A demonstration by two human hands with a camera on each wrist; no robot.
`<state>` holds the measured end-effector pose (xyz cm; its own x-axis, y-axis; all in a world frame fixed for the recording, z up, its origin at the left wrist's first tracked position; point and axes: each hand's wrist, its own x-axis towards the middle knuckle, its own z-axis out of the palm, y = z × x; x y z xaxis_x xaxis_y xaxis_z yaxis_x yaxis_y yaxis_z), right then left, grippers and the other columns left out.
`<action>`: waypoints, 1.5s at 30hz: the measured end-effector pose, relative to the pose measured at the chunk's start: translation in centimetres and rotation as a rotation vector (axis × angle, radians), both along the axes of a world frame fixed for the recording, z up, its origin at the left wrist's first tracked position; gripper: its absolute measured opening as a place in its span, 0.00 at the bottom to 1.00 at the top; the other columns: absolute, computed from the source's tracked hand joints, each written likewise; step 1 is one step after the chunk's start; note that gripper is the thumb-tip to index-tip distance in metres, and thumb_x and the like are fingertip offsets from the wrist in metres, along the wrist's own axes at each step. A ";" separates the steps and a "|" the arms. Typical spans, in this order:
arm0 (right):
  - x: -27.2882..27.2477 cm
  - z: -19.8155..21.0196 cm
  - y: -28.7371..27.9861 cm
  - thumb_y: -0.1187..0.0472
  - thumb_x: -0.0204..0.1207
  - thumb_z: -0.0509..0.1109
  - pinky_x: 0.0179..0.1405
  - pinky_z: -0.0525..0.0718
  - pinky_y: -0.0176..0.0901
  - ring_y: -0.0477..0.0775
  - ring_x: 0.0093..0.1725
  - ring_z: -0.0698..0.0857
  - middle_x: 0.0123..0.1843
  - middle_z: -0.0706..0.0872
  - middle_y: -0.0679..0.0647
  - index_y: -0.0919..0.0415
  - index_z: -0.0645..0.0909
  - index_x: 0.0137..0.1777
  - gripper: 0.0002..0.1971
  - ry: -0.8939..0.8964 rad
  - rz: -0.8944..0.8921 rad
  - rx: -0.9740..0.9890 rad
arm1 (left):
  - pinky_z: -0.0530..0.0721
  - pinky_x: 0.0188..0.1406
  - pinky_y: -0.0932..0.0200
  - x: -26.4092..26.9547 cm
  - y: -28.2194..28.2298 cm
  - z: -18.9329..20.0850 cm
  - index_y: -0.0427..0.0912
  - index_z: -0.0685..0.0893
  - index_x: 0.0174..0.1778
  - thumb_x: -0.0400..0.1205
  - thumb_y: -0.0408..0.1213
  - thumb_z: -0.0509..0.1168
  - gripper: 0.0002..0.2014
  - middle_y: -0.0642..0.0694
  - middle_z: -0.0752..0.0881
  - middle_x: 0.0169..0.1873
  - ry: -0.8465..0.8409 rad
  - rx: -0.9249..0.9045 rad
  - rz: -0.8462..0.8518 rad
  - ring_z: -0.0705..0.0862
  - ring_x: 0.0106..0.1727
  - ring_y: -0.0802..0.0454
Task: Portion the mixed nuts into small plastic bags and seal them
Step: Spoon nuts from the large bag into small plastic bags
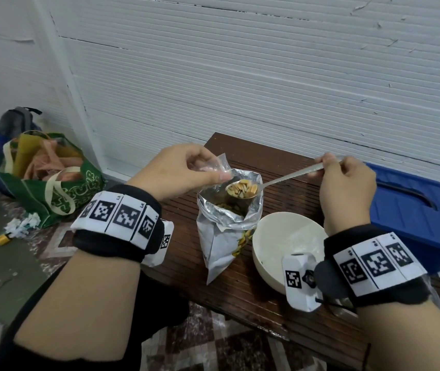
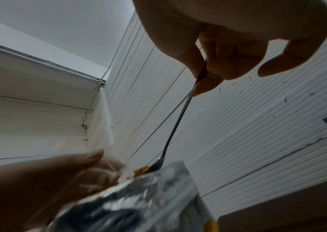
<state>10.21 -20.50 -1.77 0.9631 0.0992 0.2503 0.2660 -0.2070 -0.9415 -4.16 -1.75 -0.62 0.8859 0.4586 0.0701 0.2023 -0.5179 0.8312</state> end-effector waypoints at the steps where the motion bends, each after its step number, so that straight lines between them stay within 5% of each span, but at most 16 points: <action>1: 0.2 0.4 0.0 0.57 0.83 0.62 0.41 0.76 0.38 0.37 0.32 0.80 0.29 0.84 0.45 0.54 0.84 0.40 0.13 -0.001 -0.008 0.011 | 0.78 0.35 0.76 0.0 0.1 0.0 0.60 0.81 0.44 0.63 0.60 0.74 0.18 0.59 0.86 0.44 0.010 0.014 0.001 0.84 0.43 0.67; 6: 0.9 1.7 0.0 0.57 0.83 0.62 0.40 0.76 0.40 0.40 0.30 0.76 0.29 0.84 0.44 0.54 0.84 0.38 0.13 -0.015 -0.024 0.056 | 0.77 0.37 0.78 0.2 0.1 -0.3 0.56 0.85 0.49 0.62 0.57 0.78 0.22 0.58 0.87 0.45 0.026 0.034 0.002 0.84 0.45 0.66; 17: -1.1 2.3 1.9 0.55 0.83 0.63 0.51 0.81 0.45 0.49 0.44 0.86 0.29 0.86 0.43 0.47 0.84 0.40 0.12 -0.179 0.178 0.058 | 0.77 0.41 0.80 1.4 -1.1 -1.1 0.56 0.87 0.49 0.66 0.51 0.80 0.17 0.58 0.87 0.44 -0.067 0.039 -0.011 0.82 0.42 0.72; 22: -2.2 2.5 1.6 0.60 0.84 0.63 0.39 0.74 0.29 0.35 0.31 0.79 0.38 0.86 0.53 0.59 0.84 0.49 0.08 -0.308 0.377 0.194 | 0.79 0.41 0.76 1.6 -1.1 -1.1 0.55 0.87 0.48 0.72 0.55 0.74 0.13 0.58 0.88 0.46 -0.066 0.047 0.012 0.83 0.46 0.70; 27: -1.6 2.9 0.7 0.60 0.85 0.62 0.42 0.76 0.33 0.36 0.34 0.80 0.44 0.85 0.61 0.53 0.82 0.47 0.08 -0.387 0.284 0.316 | 0.77 0.35 0.74 1.2 -0.4 -0.9 0.55 0.85 0.46 0.73 0.56 0.71 0.11 0.54 0.89 0.36 -0.090 -0.006 0.074 0.84 0.34 0.70; 30: -1.1 2.7 0.2 0.58 0.85 0.60 0.41 0.75 0.36 0.37 0.33 0.79 0.43 0.84 0.60 0.49 0.79 0.44 0.10 -0.388 0.169 0.316 | 0.77 0.38 0.70 1.0 -0.1 -0.8 0.55 0.84 0.43 0.74 0.54 0.72 0.09 0.49 0.90 0.38 -0.094 -0.023 0.094 0.85 0.37 0.65; 36: -1.4 0.6 0.7 0.59 0.84 0.63 0.41 0.76 0.28 0.33 0.38 0.82 0.37 0.84 0.39 0.52 0.82 0.46 0.08 -0.414 0.246 0.002 | 0.85 0.53 0.55 0.8 0.1 -0.7 0.55 0.84 0.44 0.76 0.54 0.70 0.08 0.47 0.91 0.44 -0.041 -0.026 0.029 0.89 0.48 0.51; 40: -1.9 -1.7 1.4 0.50 0.82 0.61 0.47 0.81 0.55 0.47 0.40 0.83 0.39 0.86 0.40 0.44 0.84 0.47 0.09 -0.537 0.407 -0.261 | 0.85 0.59 0.49 0.8 0.3 -0.8 0.55 0.85 0.44 0.74 0.57 0.68 0.12 0.49 0.91 0.43 -0.030 -0.028 0.016 0.89 0.48 0.54; 45: -2.8 -4.0 1.4 0.48 0.82 0.55 0.43 0.58 0.44 0.53 0.41 0.77 0.38 0.84 0.44 0.49 0.84 0.49 0.16 -0.786 0.432 -0.518 | 0.84 0.59 0.49 0.8 0.1 -0.8 0.55 0.85 0.45 0.74 0.58 0.68 0.12 0.53 0.91 0.41 -0.024 -0.029 0.020 0.88 0.48 0.58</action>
<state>7.38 -19.15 -5.73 0.4027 0.6722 0.6213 0.9150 -0.2779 -0.2924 -3.39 -1.70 -1.45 0.8748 0.4781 0.0776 0.1922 -0.4898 0.8504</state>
